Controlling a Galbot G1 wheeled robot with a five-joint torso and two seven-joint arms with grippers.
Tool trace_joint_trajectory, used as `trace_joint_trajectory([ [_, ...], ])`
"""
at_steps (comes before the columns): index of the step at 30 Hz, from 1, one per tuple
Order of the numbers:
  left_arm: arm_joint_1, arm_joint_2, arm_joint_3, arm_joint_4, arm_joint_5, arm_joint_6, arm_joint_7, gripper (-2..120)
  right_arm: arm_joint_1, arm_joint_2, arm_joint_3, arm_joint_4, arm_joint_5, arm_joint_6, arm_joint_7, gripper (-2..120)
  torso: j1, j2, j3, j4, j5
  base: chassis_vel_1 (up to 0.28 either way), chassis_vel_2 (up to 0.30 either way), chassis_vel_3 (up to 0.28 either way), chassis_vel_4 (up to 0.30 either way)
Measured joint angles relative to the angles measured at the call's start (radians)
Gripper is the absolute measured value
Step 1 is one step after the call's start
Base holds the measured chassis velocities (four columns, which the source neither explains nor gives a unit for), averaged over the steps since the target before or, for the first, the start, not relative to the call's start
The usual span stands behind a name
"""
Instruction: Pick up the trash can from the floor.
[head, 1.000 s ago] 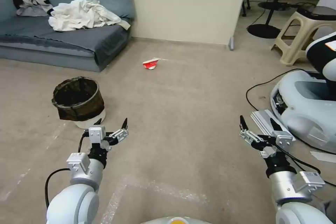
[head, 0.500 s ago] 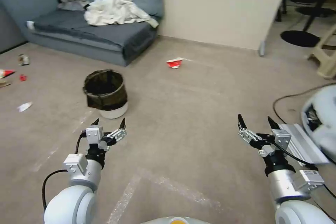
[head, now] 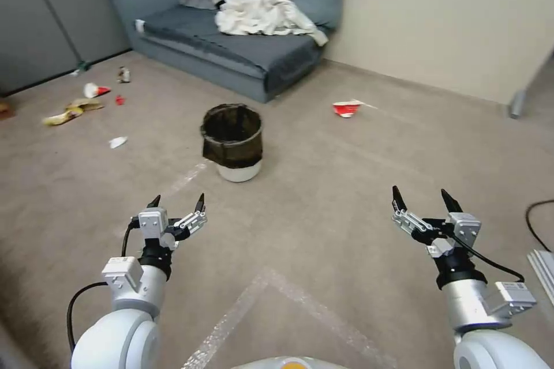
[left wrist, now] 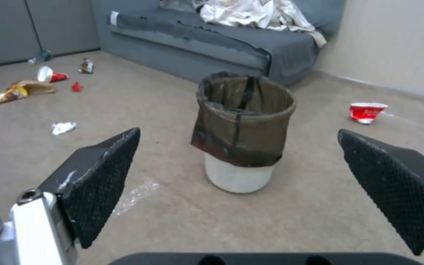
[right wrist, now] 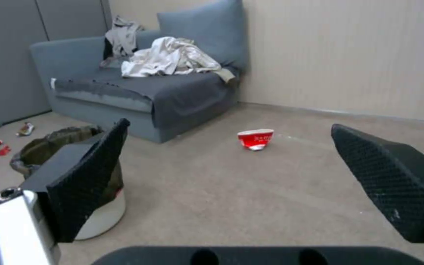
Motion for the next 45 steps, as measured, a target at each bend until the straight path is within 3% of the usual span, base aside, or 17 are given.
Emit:
trace_joint_trajectory([
  [45,0.006,0.008,-0.019,0.003,0.004,-0.018,-0.025,100,0.015,0.003,-0.008,-0.023,0.004,0.042,-0.075,100,0.000,0.000,0.000,0.0002,0.0001,-0.014,0.016,0.016,-0.013],
])
